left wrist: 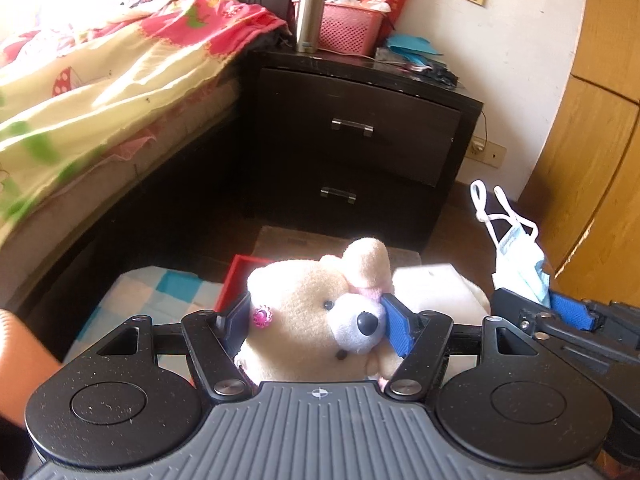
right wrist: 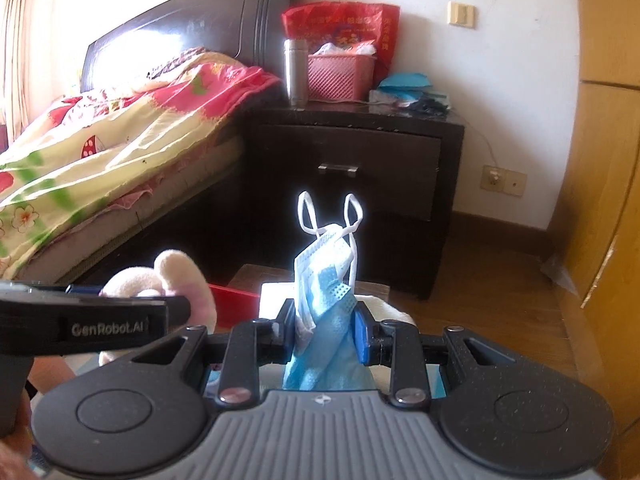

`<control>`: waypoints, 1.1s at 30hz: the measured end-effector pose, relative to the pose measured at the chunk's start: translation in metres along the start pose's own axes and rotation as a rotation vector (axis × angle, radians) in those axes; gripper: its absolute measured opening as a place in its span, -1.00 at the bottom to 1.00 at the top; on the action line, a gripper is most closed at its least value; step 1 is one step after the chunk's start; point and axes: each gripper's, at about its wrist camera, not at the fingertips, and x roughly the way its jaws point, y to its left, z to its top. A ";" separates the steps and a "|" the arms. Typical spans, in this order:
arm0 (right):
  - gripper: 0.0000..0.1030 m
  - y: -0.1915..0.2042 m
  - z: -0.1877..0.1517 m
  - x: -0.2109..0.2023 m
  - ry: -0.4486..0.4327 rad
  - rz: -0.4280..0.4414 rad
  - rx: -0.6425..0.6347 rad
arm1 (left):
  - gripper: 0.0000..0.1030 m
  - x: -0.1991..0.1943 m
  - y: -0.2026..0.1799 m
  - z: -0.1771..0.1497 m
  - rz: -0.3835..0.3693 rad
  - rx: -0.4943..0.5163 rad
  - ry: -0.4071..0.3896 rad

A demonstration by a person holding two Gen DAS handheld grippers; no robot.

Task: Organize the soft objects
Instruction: 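Lift and carry the teddy bear and the blue mask over the red box with both tools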

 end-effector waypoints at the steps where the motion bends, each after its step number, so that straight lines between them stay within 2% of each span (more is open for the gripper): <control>1: -0.86 0.000 0.002 0.006 0.001 0.004 0.002 | 0.29 0.004 0.001 0.002 -0.005 -0.009 -0.003; 8: -0.86 0.011 0.017 0.047 0.012 0.007 -0.038 | 0.34 0.037 0.009 0.004 0.024 -0.036 0.007; 12: -0.84 0.014 0.016 0.068 0.057 0.029 -0.050 | 0.43 0.049 0.016 0.002 0.057 -0.050 0.031; 19: -0.60 -0.006 0.011 0.081 0.112 0.145 0.111 | 0.54 0.047 0.026 0.004 0.076 -0.084 0.022; 27: -0.56 -0.015 0.007 0.085 0.152 0.299 0.237 | 0.55 0.052 0.038 0.005 0.048 -0.159 0.049; 33: -0.46 -0.013 0.002 0.078 0.137 0.324 0.215 | 0.57 0.053 0.046 0.007 0.054 -0.203 0.055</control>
